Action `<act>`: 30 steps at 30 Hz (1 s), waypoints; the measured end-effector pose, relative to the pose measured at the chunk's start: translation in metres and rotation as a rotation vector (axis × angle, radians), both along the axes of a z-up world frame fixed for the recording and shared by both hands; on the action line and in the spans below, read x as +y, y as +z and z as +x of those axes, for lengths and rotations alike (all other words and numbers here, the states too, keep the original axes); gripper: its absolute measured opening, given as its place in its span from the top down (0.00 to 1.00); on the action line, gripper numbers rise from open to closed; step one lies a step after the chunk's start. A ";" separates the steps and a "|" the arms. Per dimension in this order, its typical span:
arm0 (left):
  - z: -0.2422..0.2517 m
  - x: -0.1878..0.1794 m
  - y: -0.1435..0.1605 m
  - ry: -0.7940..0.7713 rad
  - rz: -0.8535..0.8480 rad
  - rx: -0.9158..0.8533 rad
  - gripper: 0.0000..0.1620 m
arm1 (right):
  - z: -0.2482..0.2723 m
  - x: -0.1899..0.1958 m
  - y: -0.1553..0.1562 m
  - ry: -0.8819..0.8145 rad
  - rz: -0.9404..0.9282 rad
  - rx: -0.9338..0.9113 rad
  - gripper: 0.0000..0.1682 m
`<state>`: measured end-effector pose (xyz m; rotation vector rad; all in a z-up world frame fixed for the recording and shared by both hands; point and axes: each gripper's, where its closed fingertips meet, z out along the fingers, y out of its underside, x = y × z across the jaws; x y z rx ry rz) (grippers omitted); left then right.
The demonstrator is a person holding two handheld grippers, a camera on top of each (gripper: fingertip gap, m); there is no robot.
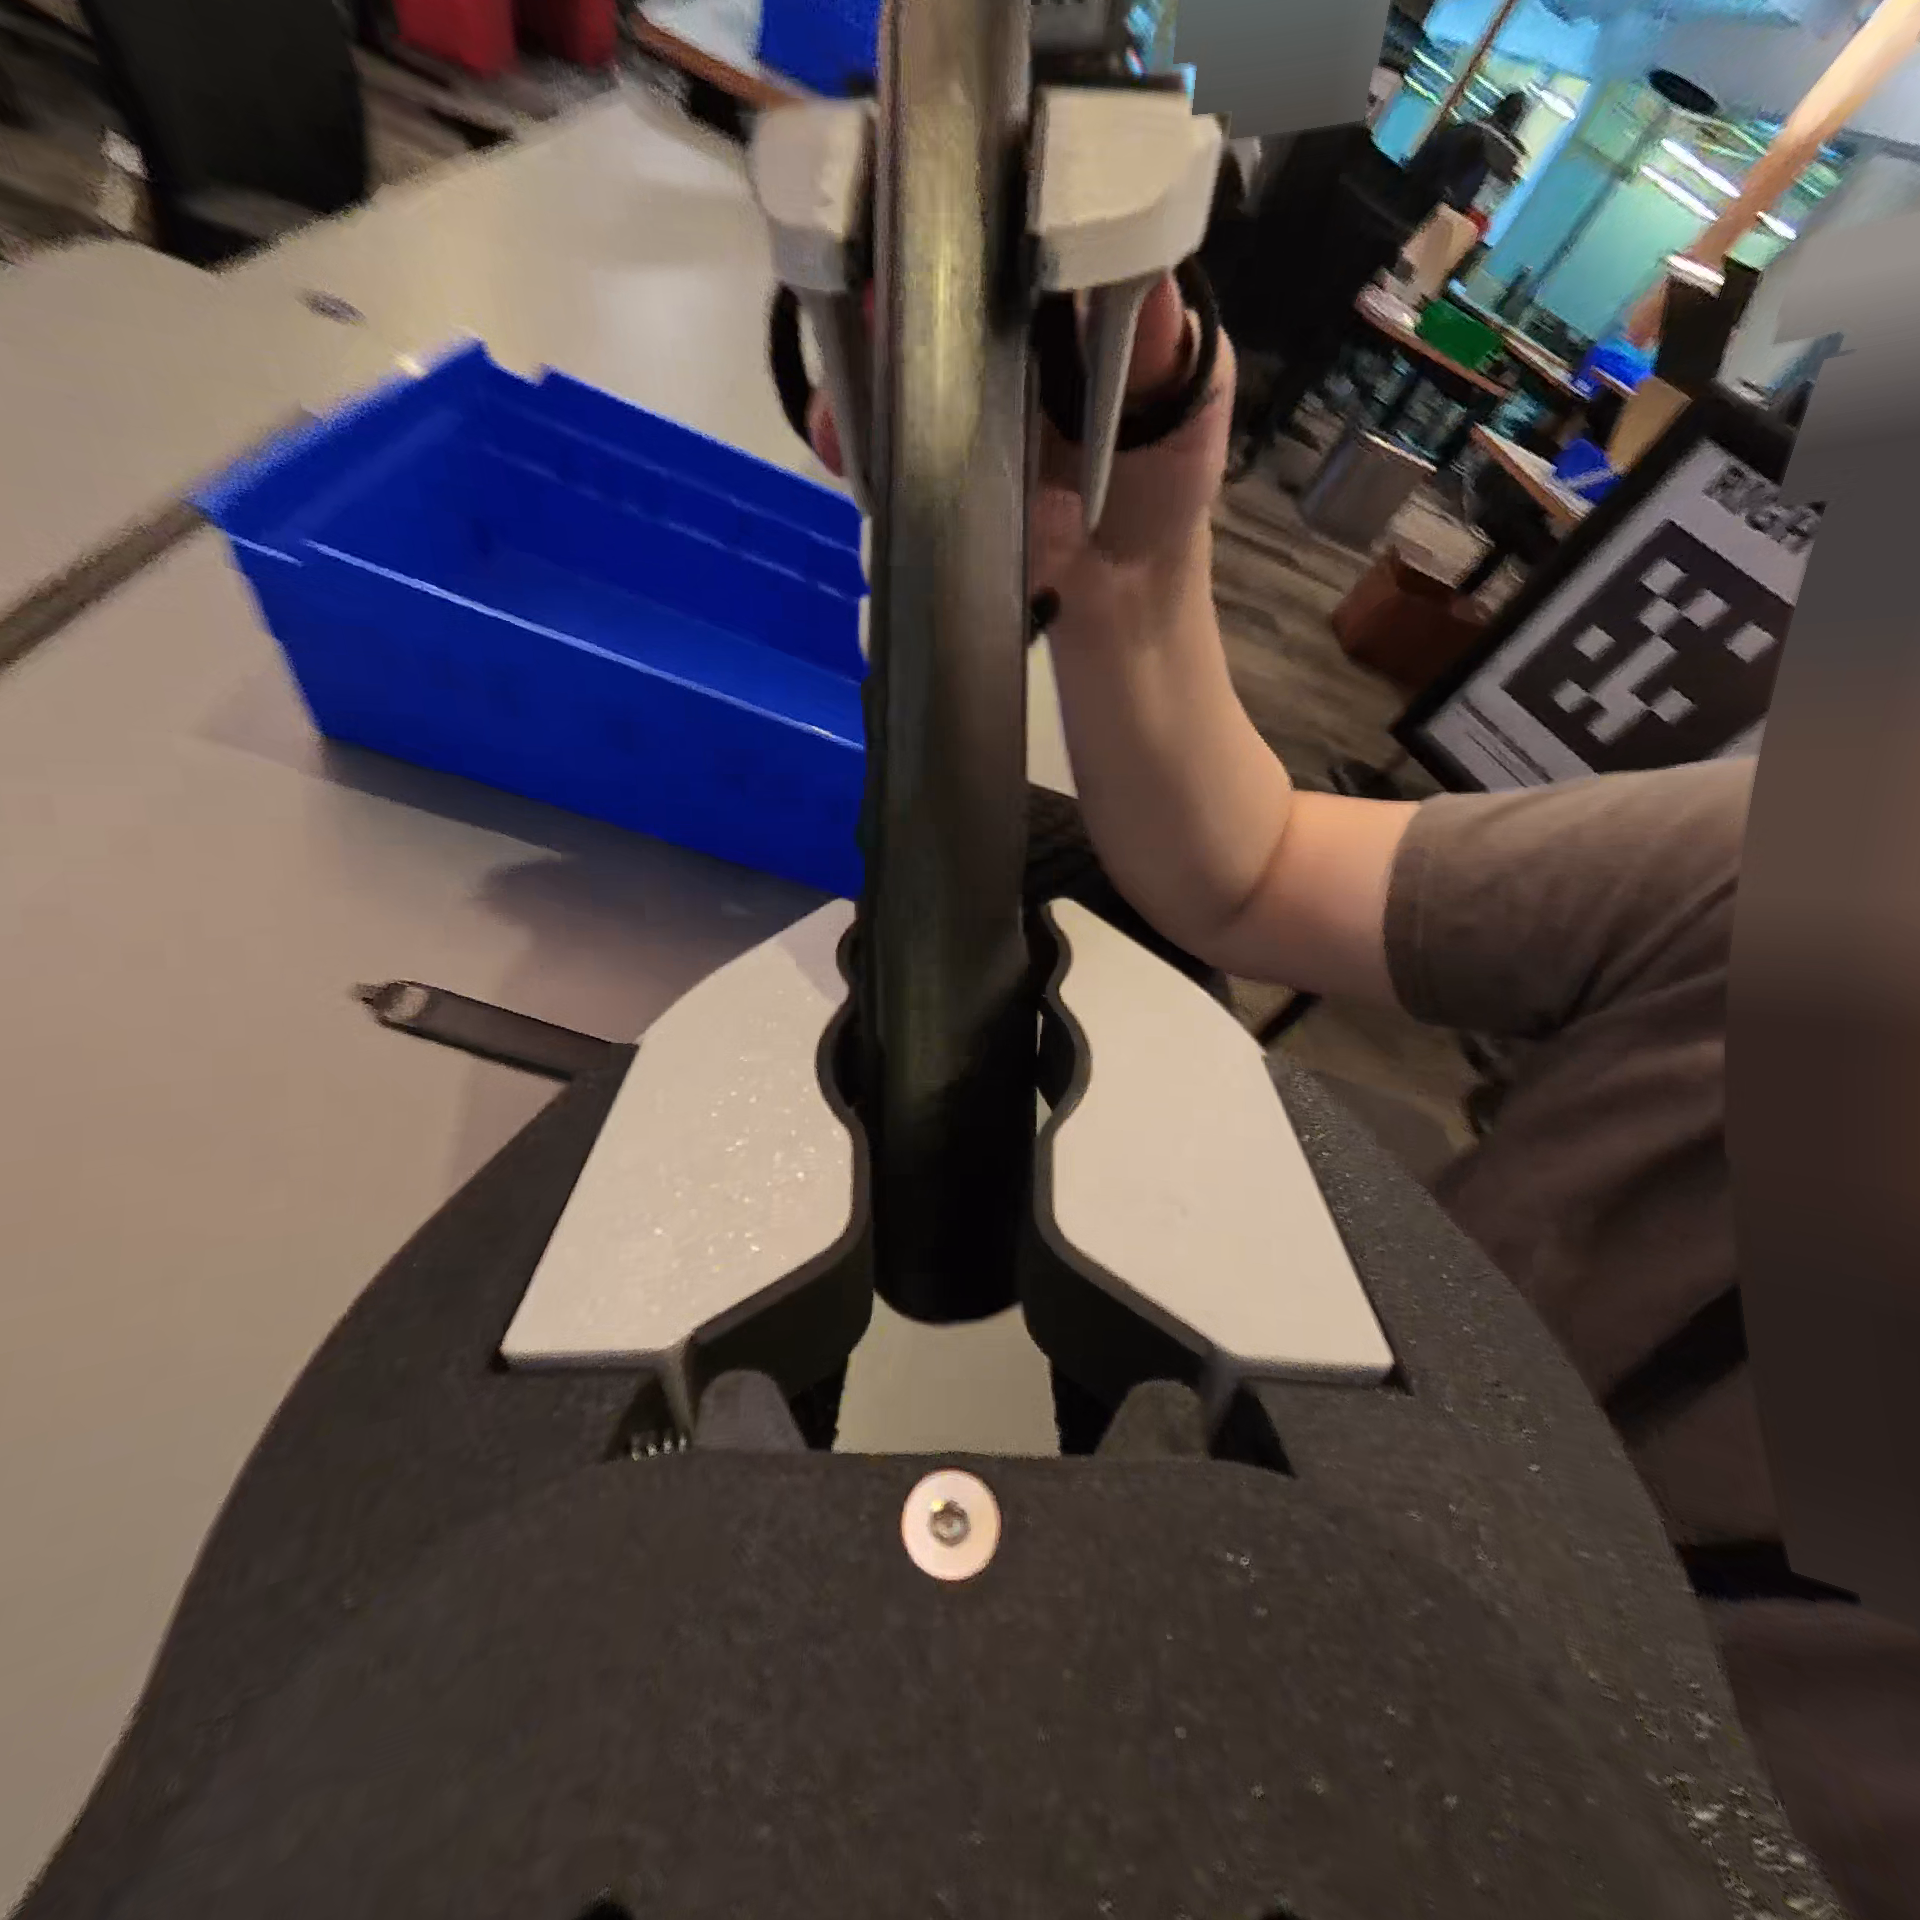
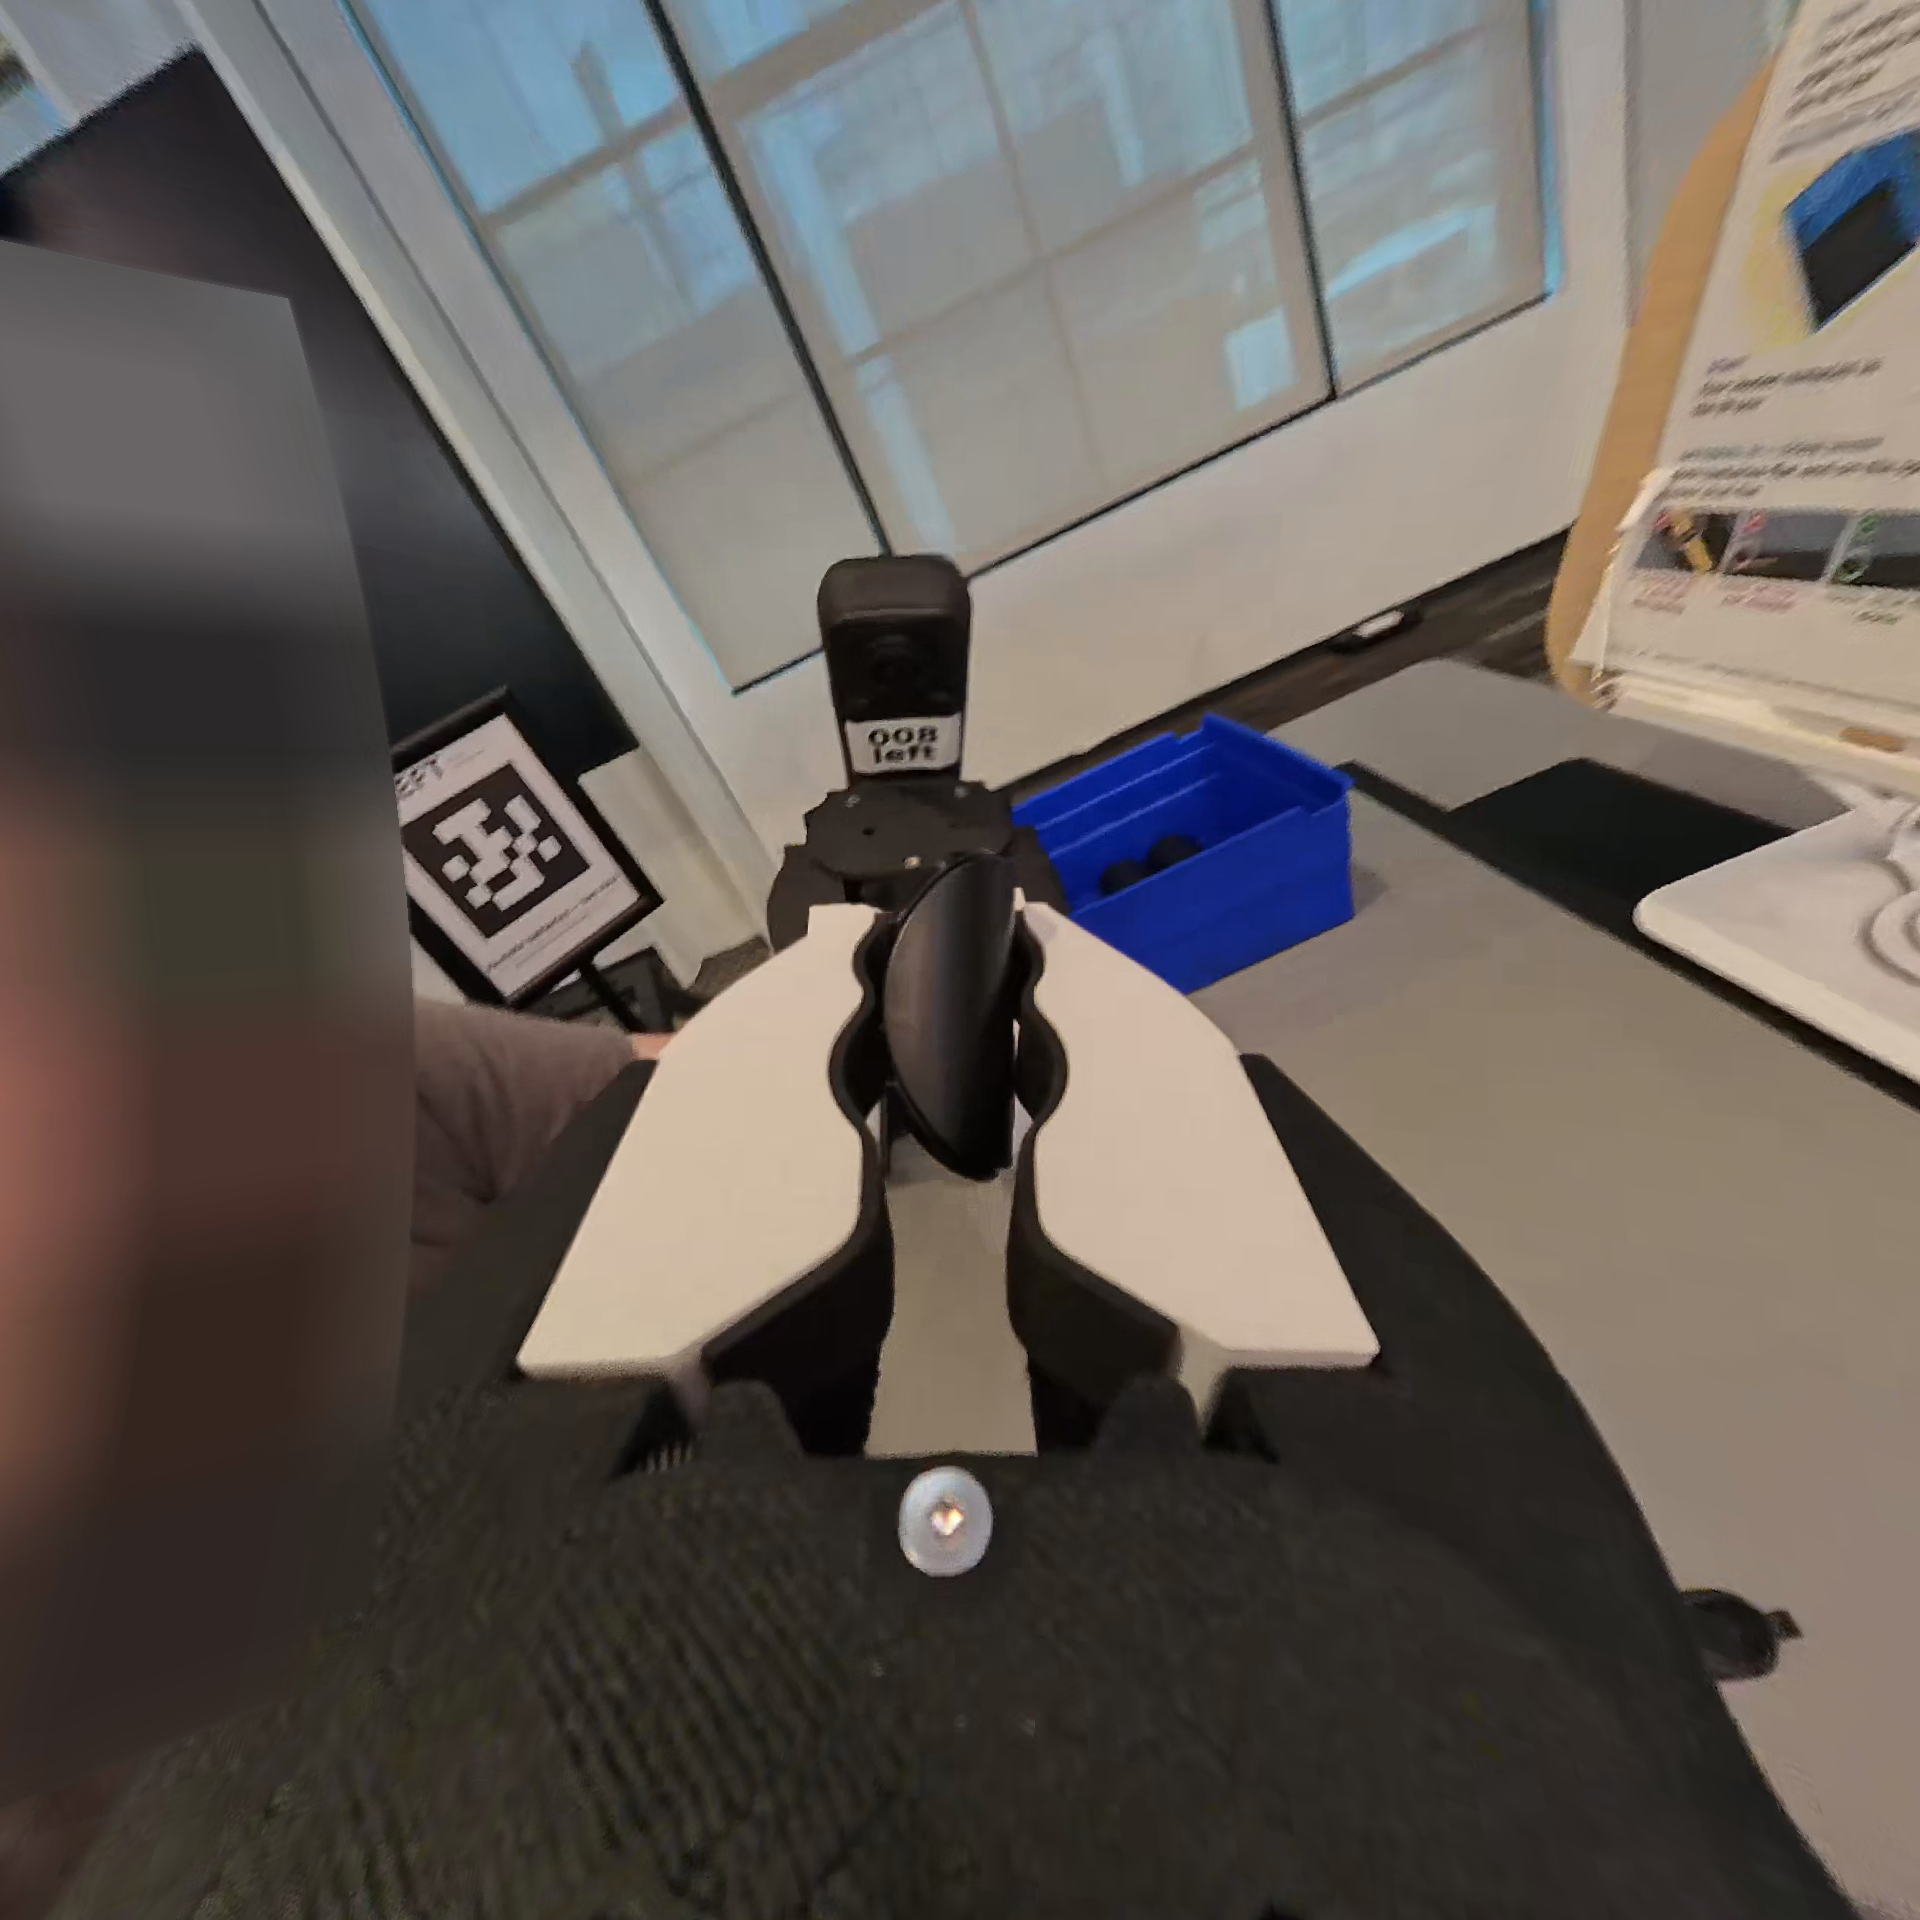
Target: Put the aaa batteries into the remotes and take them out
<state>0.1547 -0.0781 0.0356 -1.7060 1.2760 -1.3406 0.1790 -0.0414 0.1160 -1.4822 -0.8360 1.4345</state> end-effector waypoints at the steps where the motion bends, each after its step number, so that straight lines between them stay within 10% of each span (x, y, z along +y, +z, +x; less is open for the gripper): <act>1: -0.003 0.008 0.003 0.040 0.029 -0.016 0.82 | 0.002 0.004 0.004 -0.030 0.006 0.029 0.87; 13: -0.025 0.039 0.066 0.268 0.206 -0.447 0.84 | 0.009 0.026 0.020 -0.145 -0.098 0.455 0.87; 24: -0.030 0.036 0.071 0.271 0.203 -0.422 0.85 | 0.006 0.028 0.020 -0.189 -0.018 0.368 0.84; 30: -0.031 0.038 0.070 0.294 0.217 -0.412 0.85 | 0.017 0.039 0.023 -0.444 0.149 0.194 0.61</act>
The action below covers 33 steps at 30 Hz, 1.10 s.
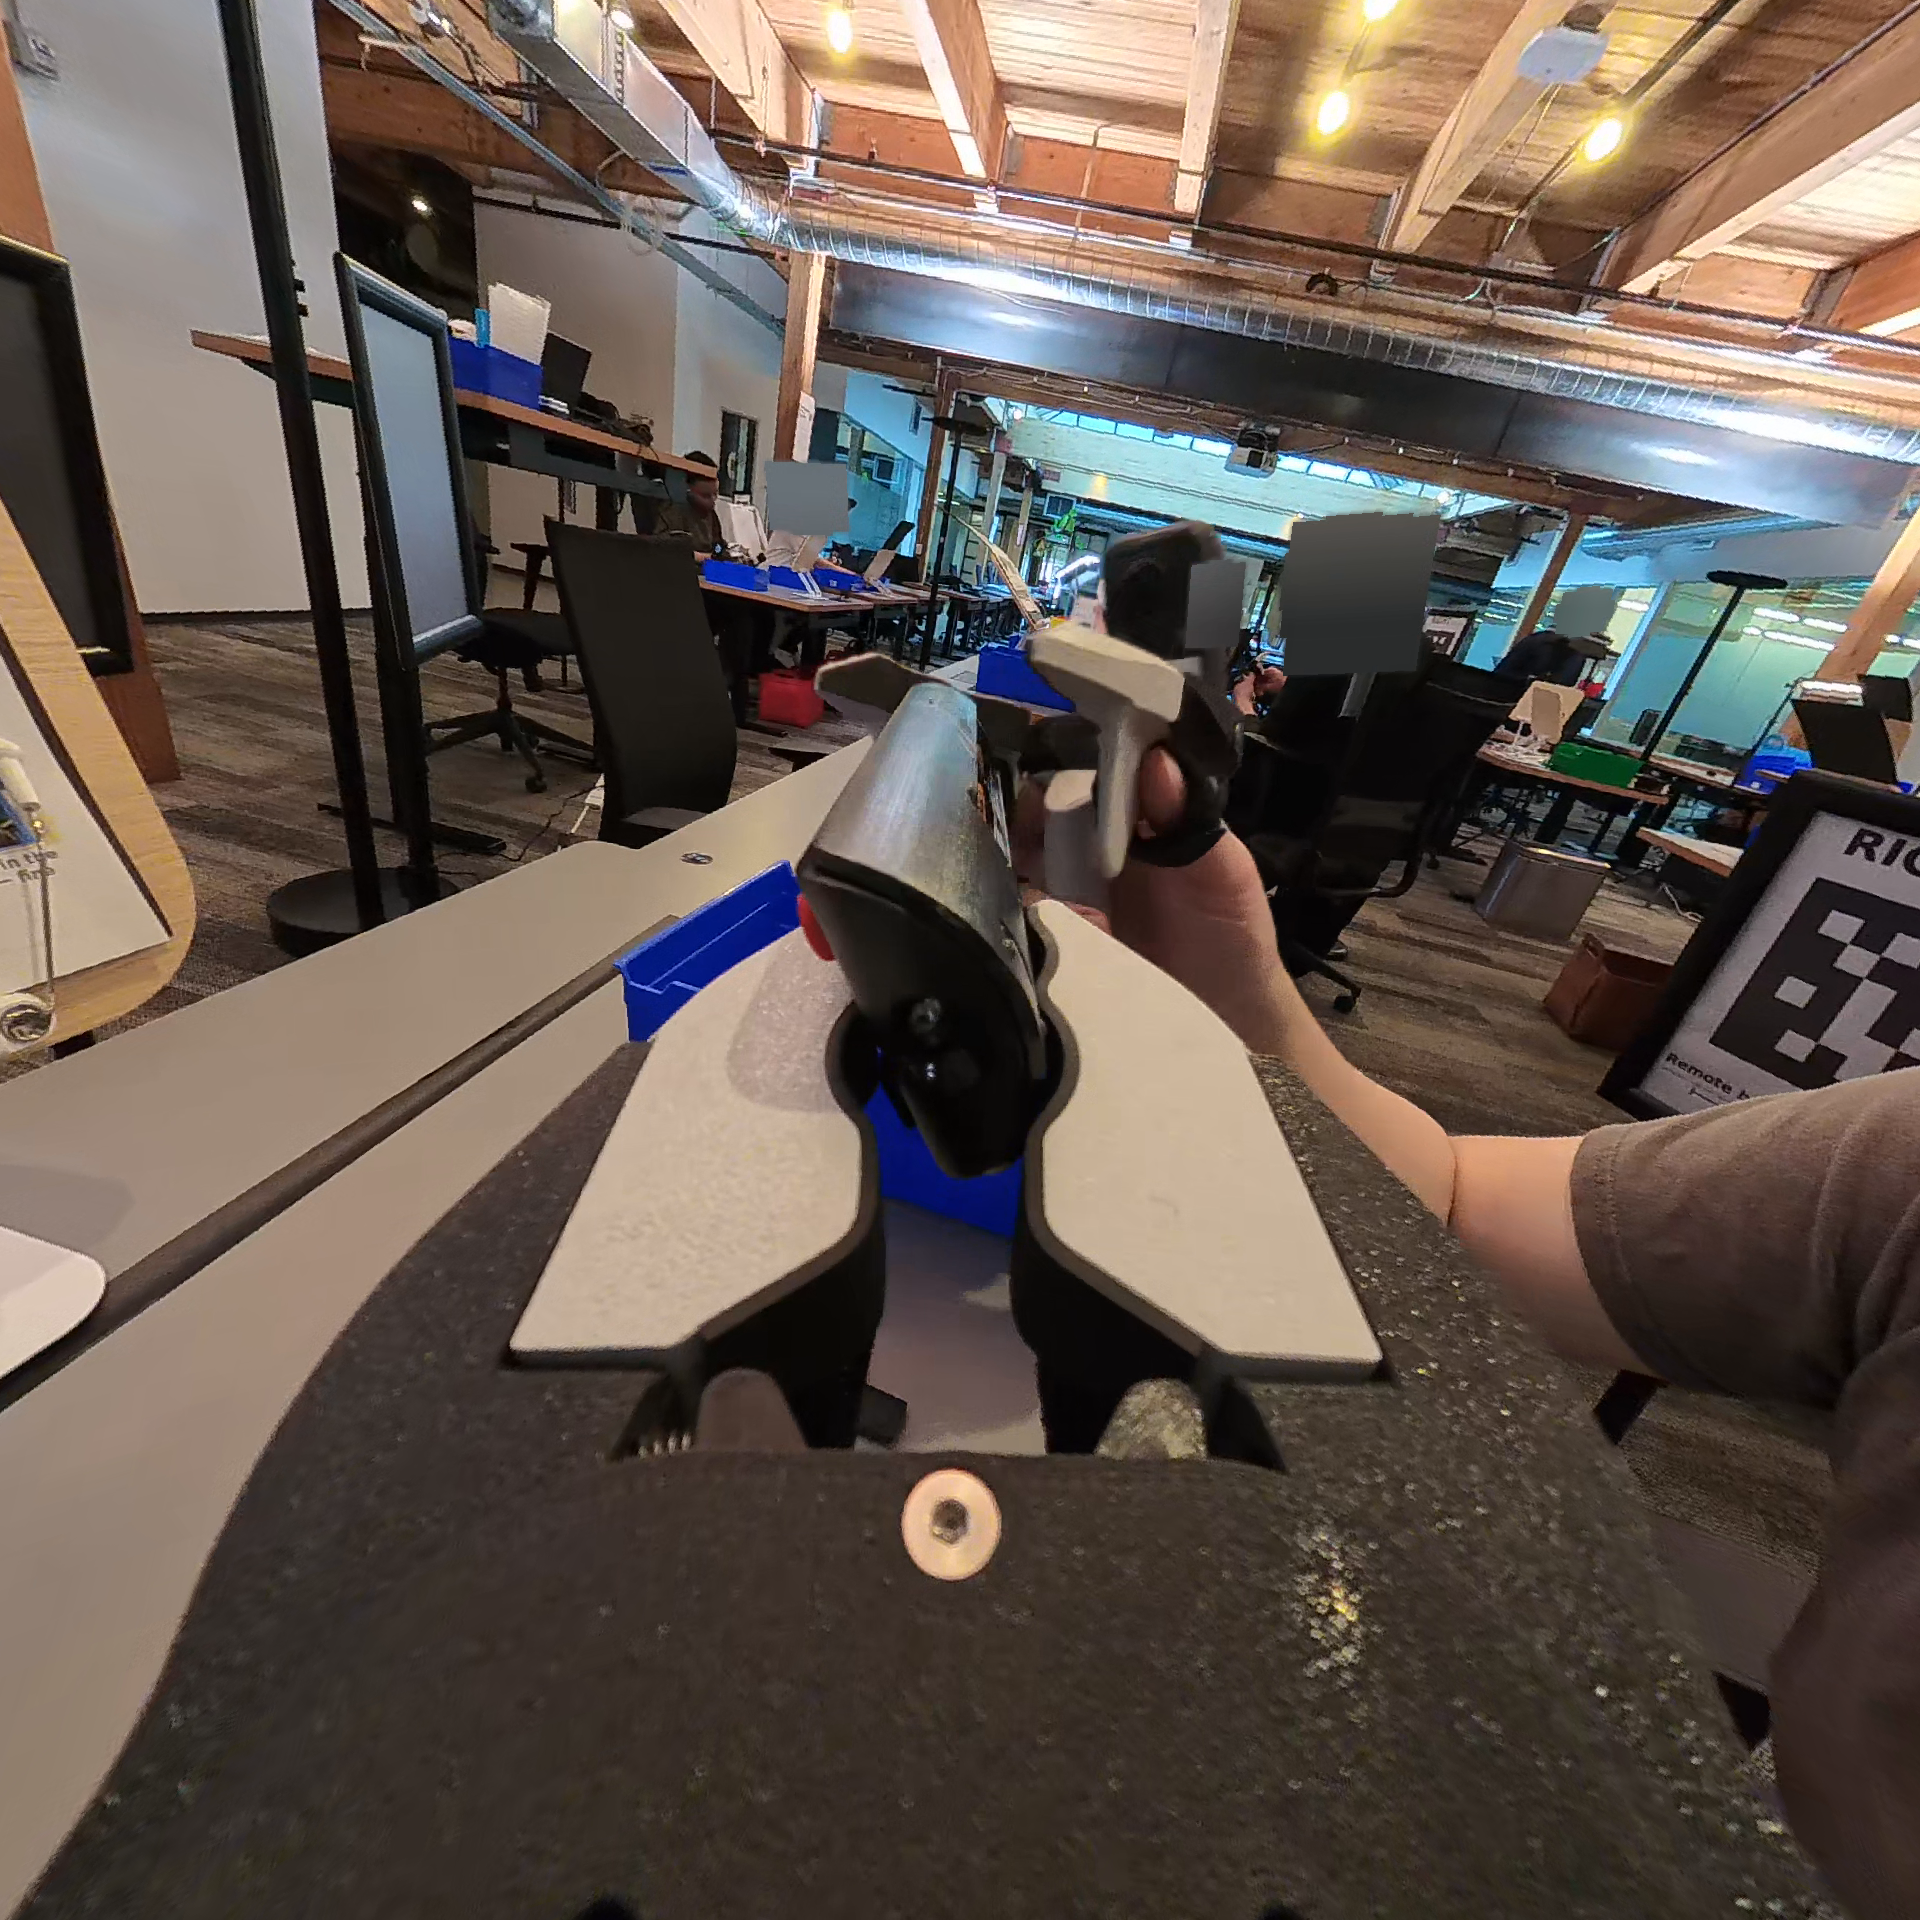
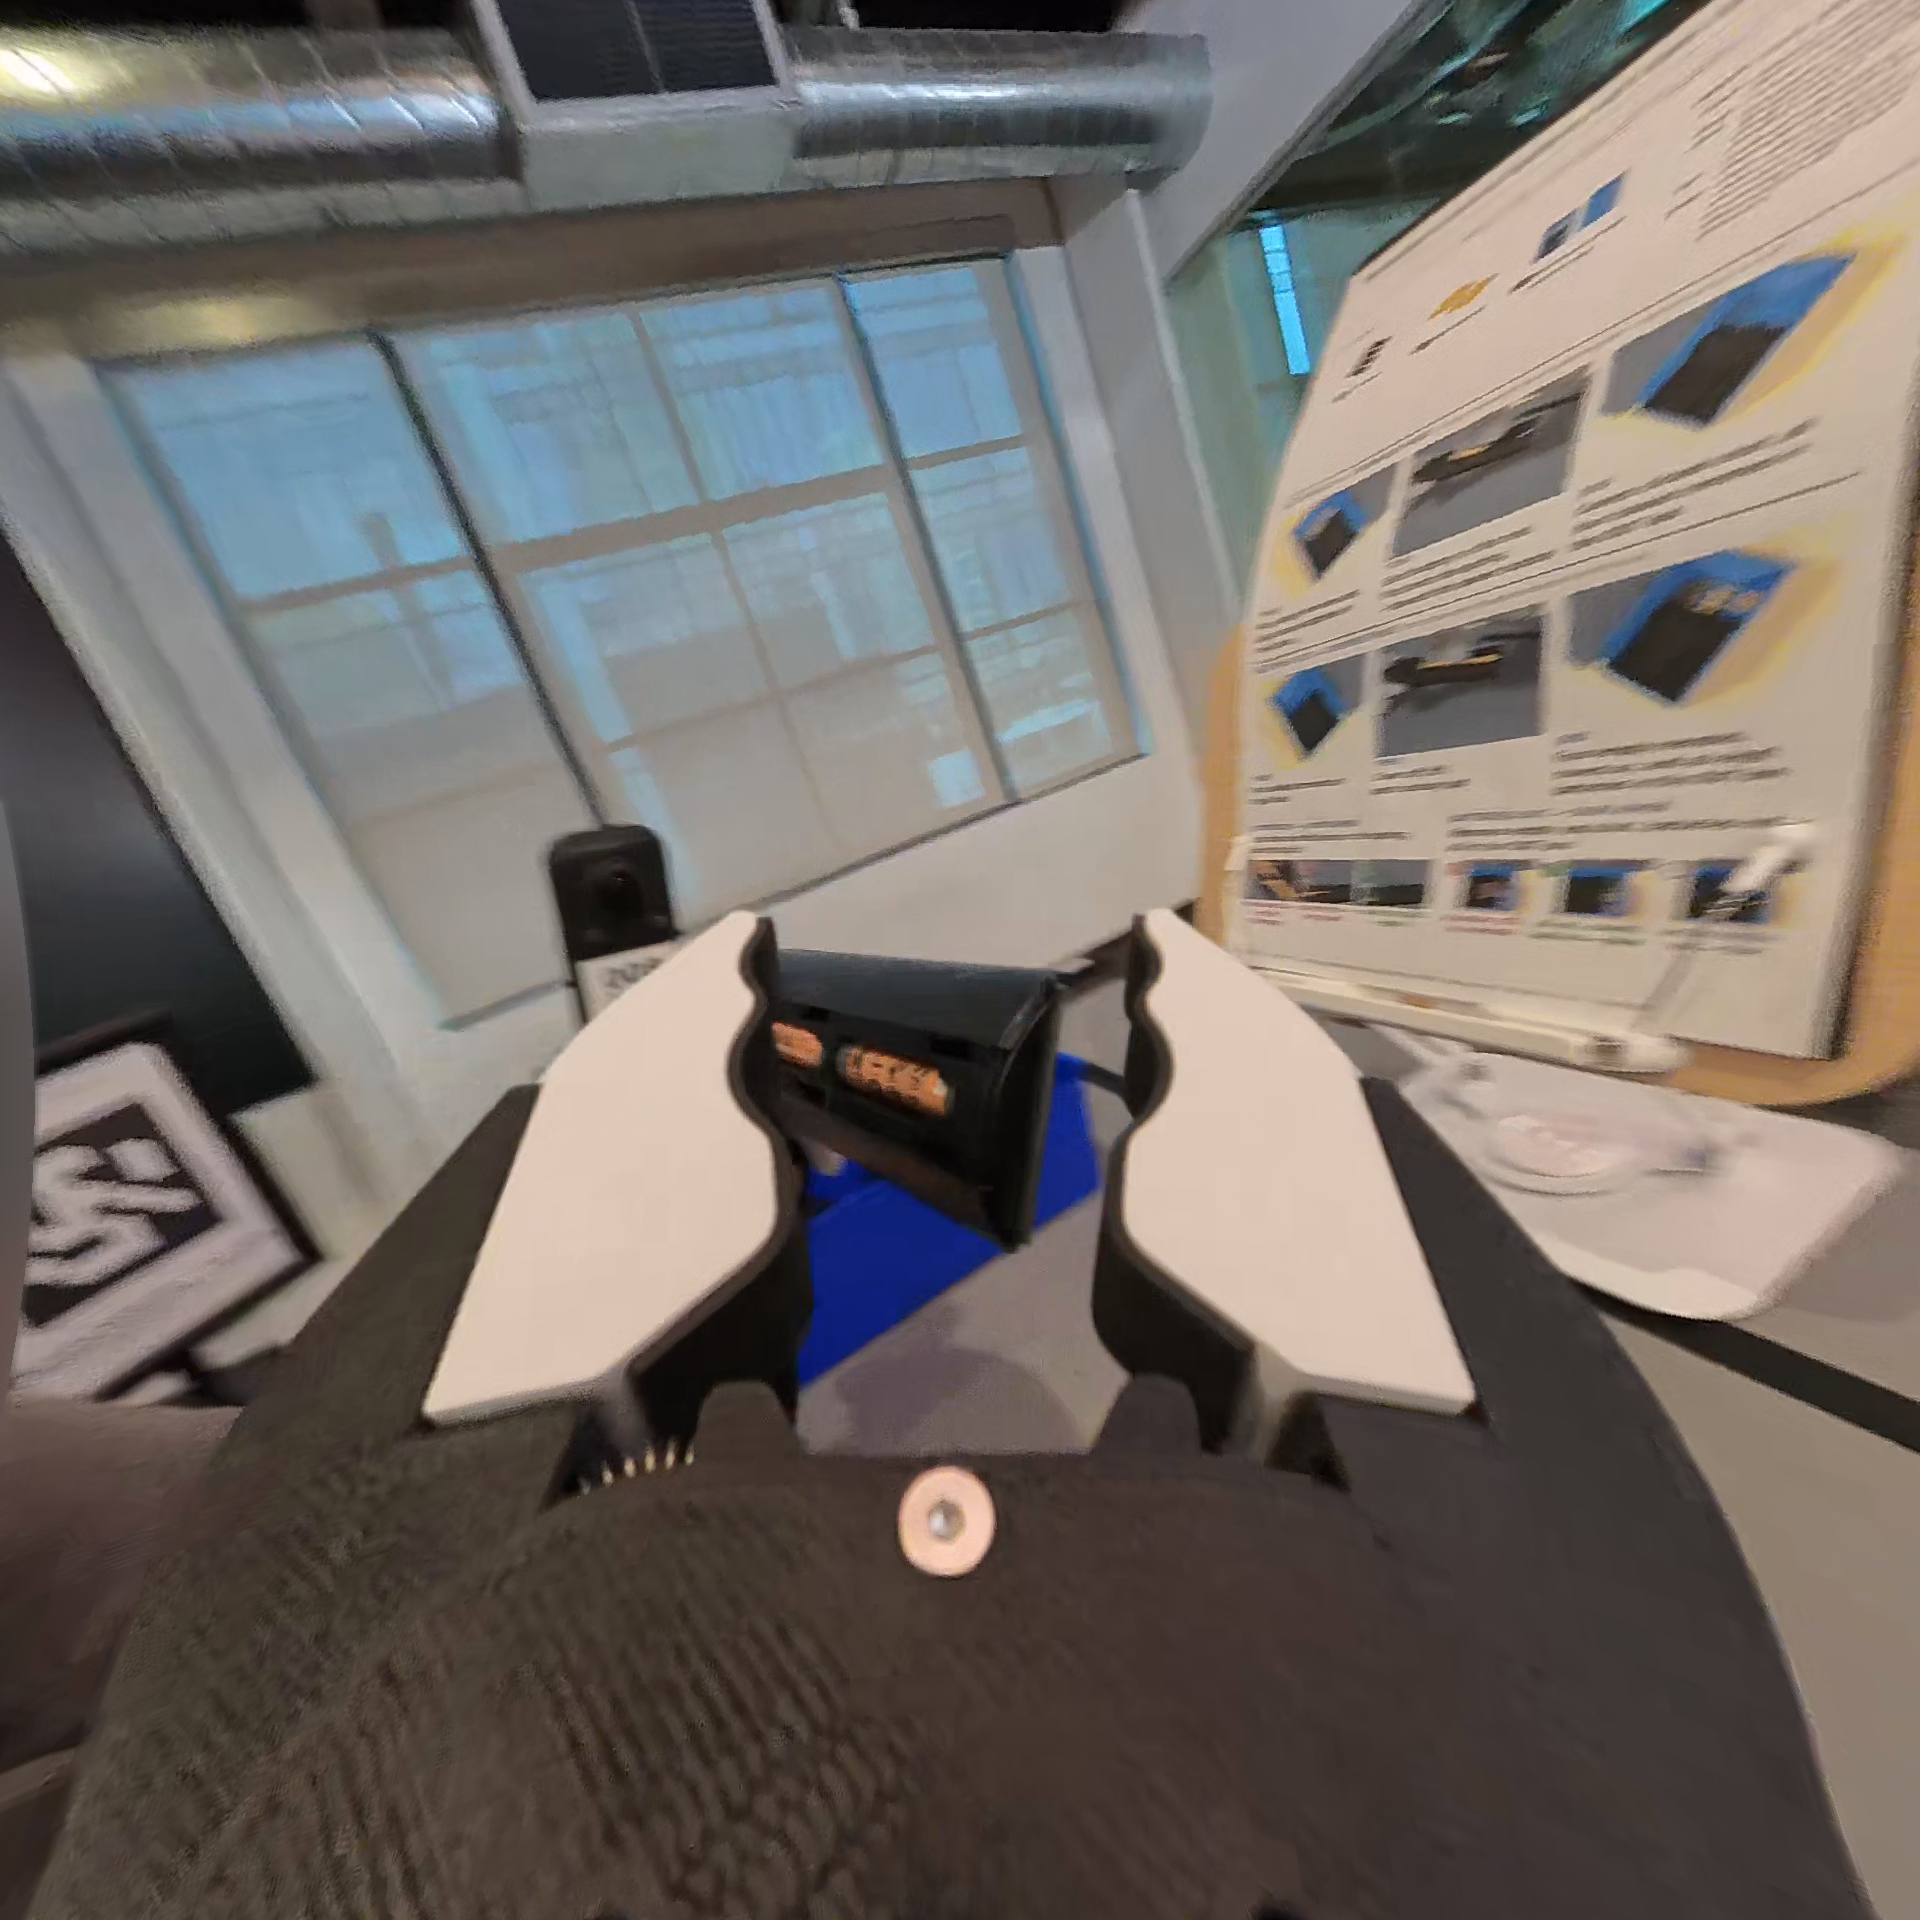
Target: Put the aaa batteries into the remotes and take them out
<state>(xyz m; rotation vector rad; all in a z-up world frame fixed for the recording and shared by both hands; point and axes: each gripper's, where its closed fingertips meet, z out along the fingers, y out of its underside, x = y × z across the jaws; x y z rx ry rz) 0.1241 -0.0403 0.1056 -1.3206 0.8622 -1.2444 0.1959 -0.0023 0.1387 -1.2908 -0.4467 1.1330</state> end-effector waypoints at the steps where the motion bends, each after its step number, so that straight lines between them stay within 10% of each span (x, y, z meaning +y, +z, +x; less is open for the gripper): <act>1: 0.000 -0.001 0.000 -0.005 -0.002 0.006 0.85 | 0.003 0.002 -0.001 -0.066 0.026 -0.061 0.59; 10: 0.007 -0.016 -0.007 -0.139 -0.068 0.069 0.85 | 0.002 -0.033 0.013 -0.322 0.549 -0.649 0.59; 33: -0.024 -0.022 0.026 -0.257 -0.169 -0.104 0.87 | -0.056 -0.072 -0.070 0.340 0.127 -0.758 0.61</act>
